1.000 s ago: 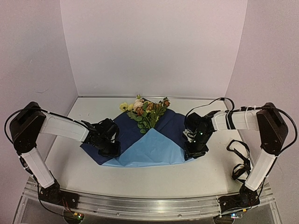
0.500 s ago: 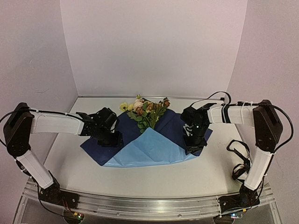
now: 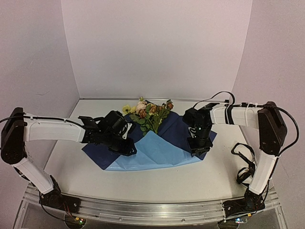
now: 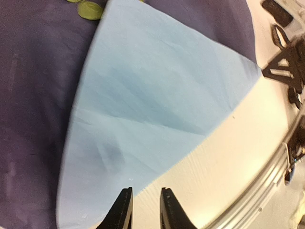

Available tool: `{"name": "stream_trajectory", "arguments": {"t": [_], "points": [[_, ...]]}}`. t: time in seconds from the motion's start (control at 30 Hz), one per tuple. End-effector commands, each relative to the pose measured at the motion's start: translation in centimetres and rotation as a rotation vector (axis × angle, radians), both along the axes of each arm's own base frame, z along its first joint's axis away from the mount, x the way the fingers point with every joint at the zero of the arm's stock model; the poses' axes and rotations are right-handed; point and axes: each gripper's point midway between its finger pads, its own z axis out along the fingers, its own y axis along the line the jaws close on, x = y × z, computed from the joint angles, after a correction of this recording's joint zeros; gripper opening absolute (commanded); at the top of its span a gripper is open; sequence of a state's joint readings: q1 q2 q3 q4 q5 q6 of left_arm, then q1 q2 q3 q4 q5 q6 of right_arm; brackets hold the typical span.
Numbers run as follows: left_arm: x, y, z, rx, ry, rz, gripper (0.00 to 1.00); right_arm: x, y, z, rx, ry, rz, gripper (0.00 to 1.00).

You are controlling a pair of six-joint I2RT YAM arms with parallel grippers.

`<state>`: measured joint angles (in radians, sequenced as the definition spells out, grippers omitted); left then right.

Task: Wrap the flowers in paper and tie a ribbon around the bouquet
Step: Press the fold line of the 1/4-folded wrapping paper.

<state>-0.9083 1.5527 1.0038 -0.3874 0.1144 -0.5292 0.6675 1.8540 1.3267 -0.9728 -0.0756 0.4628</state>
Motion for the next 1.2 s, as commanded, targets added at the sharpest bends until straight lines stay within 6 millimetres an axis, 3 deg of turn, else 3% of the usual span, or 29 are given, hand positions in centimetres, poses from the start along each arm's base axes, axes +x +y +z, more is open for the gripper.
{"name": "stream_trajectory", "arguments": {"t": [0.0,0.07,0.13,0.37,0.63,0.9,1.17], "points": [[-1.1,-1.5,-1.6,-0.071,0.061,-0.033,0.19,0.4,-0.2,4.1,-0.089,-0.154,0.125,0.45],[-1.2,-1.2,-2.8,-0.056,0.081,-0.019,0.17,-0.2,0.5,5.0,-0.078,-0.182,0.176,0.49],[-1.2,-1.1,-3.9,-0.04,0.099,-0.003,0.15,-0.9,2.2,5.0,-0.016,-0.187,0.203,0.48],[-0.4,0.5,-6.7,0.002,0.135,0.08,0.1,-2.5,9.1,2.8,0.138,-0.148,0.27,0.34],[-0.5,2.0,-8.3,0.036,0.162,0.115,0.1,-2.5,14.5,0.5,0.198,-0.157,0.322,0.31],[-0.8,2.9,-9.3,0.048,0.183,0.131,0.09,-1.6,15.1,-2.2,0.12,-0.187,0.332,0.31],[-1.0,3.9,-9.9,0.062,0.199,0.144,0.07,-1.3,13.4,-3.7,0.037,-0.204,0.363,0.34]]}}
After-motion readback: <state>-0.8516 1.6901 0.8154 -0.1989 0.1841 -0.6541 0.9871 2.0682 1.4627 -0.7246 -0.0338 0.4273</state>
